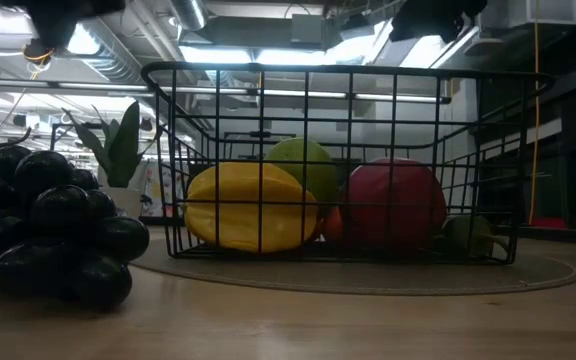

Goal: Build produce basket
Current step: Put the dark purple grapes into the black wire basket, then put the purple eggplant into the black wire basket

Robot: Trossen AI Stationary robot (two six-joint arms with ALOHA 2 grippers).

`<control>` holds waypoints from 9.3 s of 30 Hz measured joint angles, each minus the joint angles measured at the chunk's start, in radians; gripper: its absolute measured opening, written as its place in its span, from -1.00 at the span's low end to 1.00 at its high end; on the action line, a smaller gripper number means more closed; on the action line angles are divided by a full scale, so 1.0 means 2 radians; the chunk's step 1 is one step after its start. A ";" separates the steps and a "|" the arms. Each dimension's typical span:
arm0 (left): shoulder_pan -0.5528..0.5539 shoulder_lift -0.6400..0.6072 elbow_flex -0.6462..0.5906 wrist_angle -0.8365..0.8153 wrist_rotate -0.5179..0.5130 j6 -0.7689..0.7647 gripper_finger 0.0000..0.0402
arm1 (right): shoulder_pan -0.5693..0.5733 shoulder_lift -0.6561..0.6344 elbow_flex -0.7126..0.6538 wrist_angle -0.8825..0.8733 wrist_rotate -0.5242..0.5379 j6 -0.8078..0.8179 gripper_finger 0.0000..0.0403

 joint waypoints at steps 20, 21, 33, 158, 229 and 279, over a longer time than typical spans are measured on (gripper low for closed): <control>-0.009 0.157 0.002 0.012 0.001 -0.068 -0.36 | 0.000 -0.008 0.000 0.000 -0.001 0.002 -0.41; -0.010 0.157 0.002 0.012 0.001 -0.068 -0.36 | 0.000 -0.008 0.000 0.000 -0.001 0.002 -0.41; -0.028 0.153 0.000 0.008 -0.012 -0.072 -0.92 | 0.000 -0.008 0.000 -0.001 -0.001 0.002 -0.41; -0.117 -0.148 -0.295 -0.036 -0.427 -0.422 -0.33 | 0.001 -0.008 0.000 -0.080 -0.023 0.081 -0.41; 0.045 -0.092 -0.340 0.176 -0.096 -0.260 -0.34 | 0.001 -0.008 0.000 -0.081 -0.023 0.082 -0.41; 0.022 -0.140 -0.207 0.045 0.038 -0.061 -0.22 | 0.001 -0.008 0.000 -0.081 -0.023 0.092 -0.41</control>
